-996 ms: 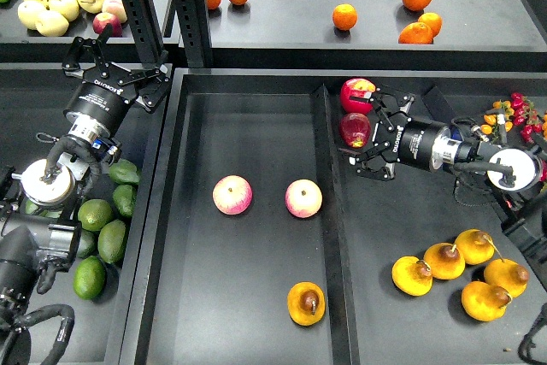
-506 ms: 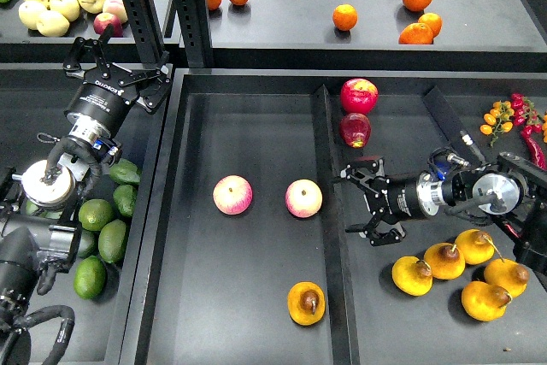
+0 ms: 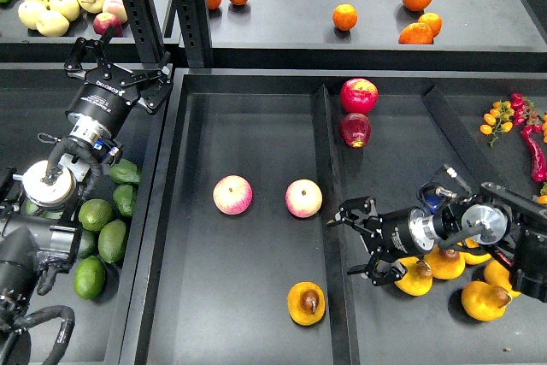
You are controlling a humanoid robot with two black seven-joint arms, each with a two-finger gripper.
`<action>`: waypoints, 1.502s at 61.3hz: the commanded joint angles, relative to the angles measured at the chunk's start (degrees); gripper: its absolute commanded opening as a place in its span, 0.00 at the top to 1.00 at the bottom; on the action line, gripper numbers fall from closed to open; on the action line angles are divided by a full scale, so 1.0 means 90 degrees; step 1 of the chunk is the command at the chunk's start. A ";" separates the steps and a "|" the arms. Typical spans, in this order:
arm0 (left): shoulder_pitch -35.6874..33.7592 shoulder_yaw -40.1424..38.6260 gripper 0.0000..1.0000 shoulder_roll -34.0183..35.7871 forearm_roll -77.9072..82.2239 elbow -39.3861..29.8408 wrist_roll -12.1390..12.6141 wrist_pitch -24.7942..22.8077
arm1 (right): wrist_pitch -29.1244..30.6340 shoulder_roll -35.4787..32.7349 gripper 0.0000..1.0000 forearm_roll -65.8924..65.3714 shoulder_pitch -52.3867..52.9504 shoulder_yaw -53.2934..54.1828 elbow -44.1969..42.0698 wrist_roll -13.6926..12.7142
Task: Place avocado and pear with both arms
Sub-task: 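Swing the right gripper down toward the yellow-orange pear, then close the right gripper on the yellow-orange pear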
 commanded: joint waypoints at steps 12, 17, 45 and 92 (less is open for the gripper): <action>-0.0014 0.0008 0.00 0.0000 0.0000 0.0006 0.0000 0.0000 | 0.0000 0.0296 0.01 0.0000 -0.0353 0.0001 -0.0125 0.0000; -0.0014 0.0008 0.00 0.0000 0.0000 -0.0004 0.0000 0.0010 | 0.0000 0.0296 0.01 0.0000 -0.0431 0.0001 -0.0145 0.0000; -0.0014 0.0008 0.00 0.0000 0.0000 -0.0033 0.0010 0.0010 | 0.0000 0.0834 0.01 -0.0039 -0.0519 0.0088 -0.0623 0.0000; -0.0014 0.0008 0.00 0.0000 0.0000 -0.0052 0.0010 0.0000 | 0.0000 0.1293 0.22 -0.0332 -0.0734 0.0333 -0.1600 0.0000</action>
